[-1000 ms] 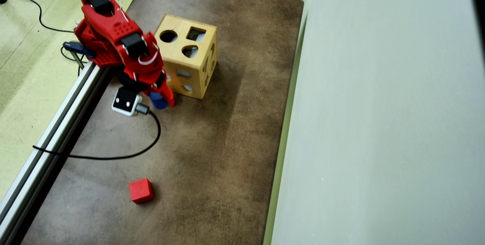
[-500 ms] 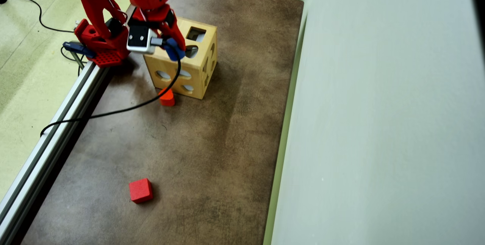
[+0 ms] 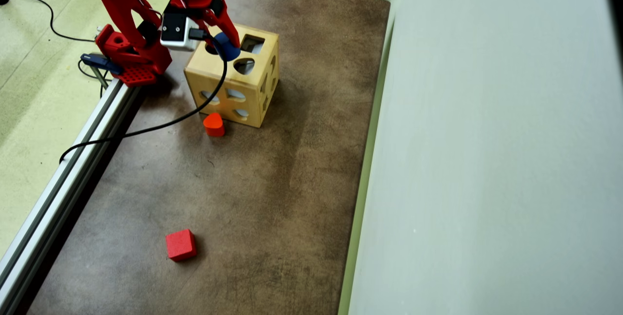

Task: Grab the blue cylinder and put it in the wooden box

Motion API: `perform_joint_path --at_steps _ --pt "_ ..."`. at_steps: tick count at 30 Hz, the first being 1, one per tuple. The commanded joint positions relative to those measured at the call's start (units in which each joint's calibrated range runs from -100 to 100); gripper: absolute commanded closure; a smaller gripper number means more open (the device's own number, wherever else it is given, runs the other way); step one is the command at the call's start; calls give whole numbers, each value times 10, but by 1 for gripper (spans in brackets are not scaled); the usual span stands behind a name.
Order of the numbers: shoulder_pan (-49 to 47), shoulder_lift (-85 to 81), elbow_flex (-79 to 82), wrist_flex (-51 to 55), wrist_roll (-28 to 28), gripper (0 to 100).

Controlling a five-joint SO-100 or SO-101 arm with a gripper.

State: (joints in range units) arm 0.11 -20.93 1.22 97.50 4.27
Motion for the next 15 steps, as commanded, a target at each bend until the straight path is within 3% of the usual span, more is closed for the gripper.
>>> perform_joint_path --at_steps 1,15 --pt "-38 -59 6 7 -8 83" --pt "-80 -165 74 4 -12 83"
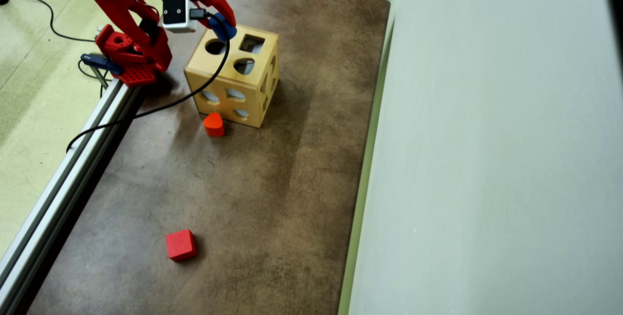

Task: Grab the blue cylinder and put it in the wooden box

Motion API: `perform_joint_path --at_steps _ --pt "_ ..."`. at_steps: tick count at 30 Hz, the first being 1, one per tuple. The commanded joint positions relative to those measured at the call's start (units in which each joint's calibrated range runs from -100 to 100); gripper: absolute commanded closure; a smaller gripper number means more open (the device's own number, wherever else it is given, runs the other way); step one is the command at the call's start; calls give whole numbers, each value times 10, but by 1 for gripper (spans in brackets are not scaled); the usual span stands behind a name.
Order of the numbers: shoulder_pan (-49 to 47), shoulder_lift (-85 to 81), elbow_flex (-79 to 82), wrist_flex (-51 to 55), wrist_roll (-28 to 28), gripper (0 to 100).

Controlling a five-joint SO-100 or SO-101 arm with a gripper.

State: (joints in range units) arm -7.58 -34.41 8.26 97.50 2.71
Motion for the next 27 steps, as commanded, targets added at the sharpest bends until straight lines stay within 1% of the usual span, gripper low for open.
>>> perform_joint_path --at_steps 1,20,27 --pt "-3 -30 4 5 3 83" --pt "3 -32 81 3 4 83" --pt "-2 -32 85 4 4 83"
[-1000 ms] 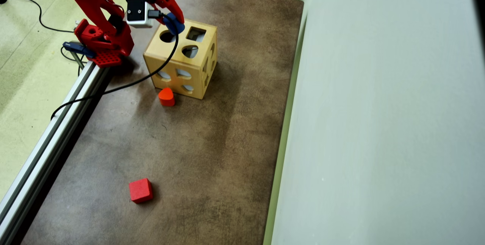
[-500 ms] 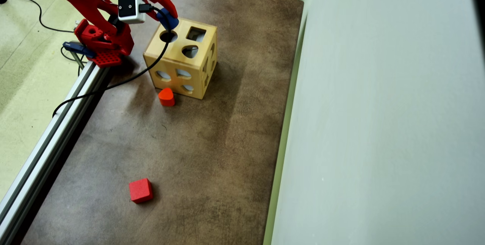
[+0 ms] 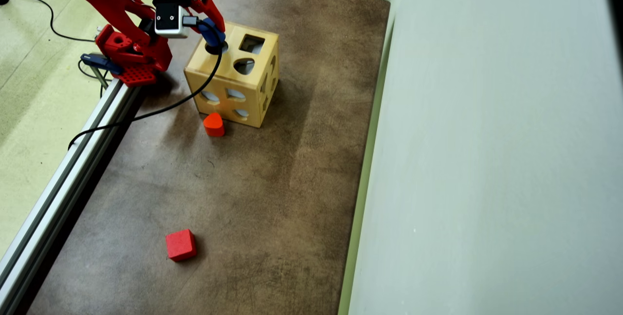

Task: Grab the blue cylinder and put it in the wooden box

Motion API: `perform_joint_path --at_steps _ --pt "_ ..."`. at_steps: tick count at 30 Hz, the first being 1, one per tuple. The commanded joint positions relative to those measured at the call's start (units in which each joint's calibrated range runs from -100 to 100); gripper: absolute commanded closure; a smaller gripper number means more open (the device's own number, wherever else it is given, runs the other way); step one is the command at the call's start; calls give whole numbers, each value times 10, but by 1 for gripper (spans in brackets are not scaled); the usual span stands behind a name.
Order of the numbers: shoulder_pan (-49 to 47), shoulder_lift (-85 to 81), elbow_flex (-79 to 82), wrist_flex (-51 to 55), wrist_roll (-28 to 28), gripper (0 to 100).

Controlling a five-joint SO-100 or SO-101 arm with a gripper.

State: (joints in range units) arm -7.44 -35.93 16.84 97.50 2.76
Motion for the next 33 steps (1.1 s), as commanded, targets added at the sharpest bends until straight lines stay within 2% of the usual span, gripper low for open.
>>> perform_joint_path --at_steps 1,33 --pt "-4 -16 3 3 3 83" --pt "2 40 24 -2 3 83"
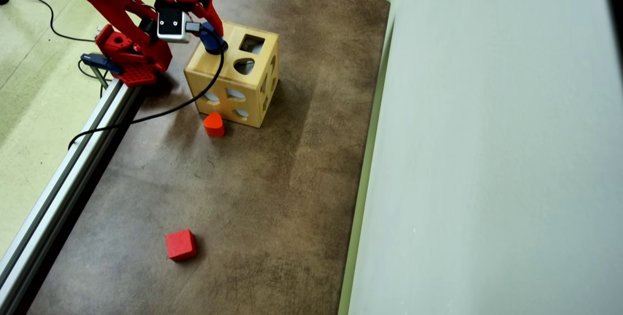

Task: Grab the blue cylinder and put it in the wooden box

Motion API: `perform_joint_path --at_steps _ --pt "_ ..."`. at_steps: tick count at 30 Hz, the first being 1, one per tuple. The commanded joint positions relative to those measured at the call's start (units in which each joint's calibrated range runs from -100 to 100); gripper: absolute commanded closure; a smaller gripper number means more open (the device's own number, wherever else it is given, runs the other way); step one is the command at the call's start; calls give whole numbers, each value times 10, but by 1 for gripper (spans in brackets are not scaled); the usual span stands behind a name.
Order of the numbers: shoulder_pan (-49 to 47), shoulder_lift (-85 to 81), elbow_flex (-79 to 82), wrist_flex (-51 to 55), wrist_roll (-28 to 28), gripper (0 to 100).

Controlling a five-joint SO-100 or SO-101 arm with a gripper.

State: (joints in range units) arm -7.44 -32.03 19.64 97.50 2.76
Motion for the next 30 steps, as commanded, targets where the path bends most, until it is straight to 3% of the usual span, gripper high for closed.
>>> perform_joint_path --at_steps 1,13,21,30 --pt "2 1 -4 -2 3 83" --pt "4 25 -12 -3 3 82" --pt "4 22 -12 -1 3 62" --pt "3 -11 -110 5 3 61"
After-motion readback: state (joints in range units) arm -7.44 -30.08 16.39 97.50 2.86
